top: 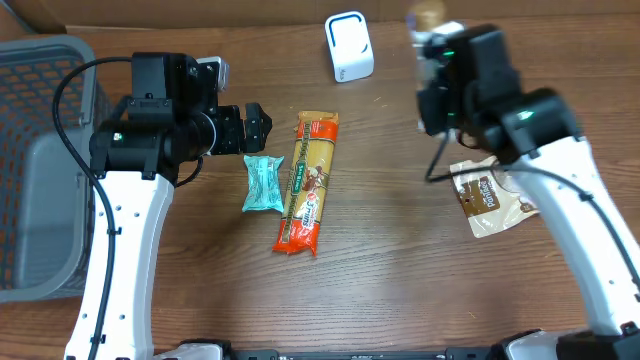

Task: Scan the item barcode
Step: 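Carry the white tube right and set it down near the beige bag, then move the right gripper to the spaghetti pack and grasp it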

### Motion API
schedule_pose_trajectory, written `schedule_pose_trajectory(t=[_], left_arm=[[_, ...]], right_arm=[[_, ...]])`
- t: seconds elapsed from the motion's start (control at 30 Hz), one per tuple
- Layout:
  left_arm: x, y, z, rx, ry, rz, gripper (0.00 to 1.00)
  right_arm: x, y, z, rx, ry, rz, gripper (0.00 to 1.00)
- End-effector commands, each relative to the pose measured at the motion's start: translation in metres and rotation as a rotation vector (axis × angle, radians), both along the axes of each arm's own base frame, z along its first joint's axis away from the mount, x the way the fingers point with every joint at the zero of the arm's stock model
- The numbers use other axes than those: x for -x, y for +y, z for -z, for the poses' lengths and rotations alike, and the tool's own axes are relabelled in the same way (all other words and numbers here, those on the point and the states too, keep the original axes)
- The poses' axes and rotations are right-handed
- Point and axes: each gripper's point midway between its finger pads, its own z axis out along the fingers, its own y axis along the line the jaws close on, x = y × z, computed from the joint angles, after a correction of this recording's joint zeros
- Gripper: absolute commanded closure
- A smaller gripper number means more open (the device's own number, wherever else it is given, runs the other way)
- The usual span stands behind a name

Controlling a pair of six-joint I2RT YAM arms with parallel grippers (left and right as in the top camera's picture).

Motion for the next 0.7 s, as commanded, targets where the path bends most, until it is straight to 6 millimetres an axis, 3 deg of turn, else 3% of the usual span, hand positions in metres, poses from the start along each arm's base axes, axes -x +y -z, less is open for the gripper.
schedule_pose_trajectory(t=[0.0, 0.1, 0.3, 0.53, 0.57, 0.67], left_arm=[[-0.001, -0.003, -0.001, -0.004, -0.006, 0.022, 0.00], [-0.001, -0.003, -0.001, -0.004, -0.006, 0.022, 0.01], [-0.001, -0.003, -0.001, -0.004, -0.006, 0.022, 0.00], [-0.001, -0.003, -0.001, -0.004, -0.006, 0.022, 0.00], [-0.001, -0.003, -0.001, -0.004, -0.006, 0.022, 0.00], [-0.001, -0.003, -0.001, -0.004, -0.006, 0.022, 0.00]], right_arm=[[0.015, 0.006, 0.016, -0.336, 0.200, 0.158, 0.96], [0.019, -0.019, 0.052, -0.352, 0.282, 0.269, 0.96], [0.026, -0.051, 0.124, -0.463, 0.367, 0.353, 0.96], [0.045, -0.104, 0.178, -0.497, 0.405, 0.516, 0.96], [0.049, -0.109, 0.183, -0.500, 0.413, 0.535, 0.92], [0.060, -0.124, 0.195, -0.486, 0.439, 0.592, 0.65]])
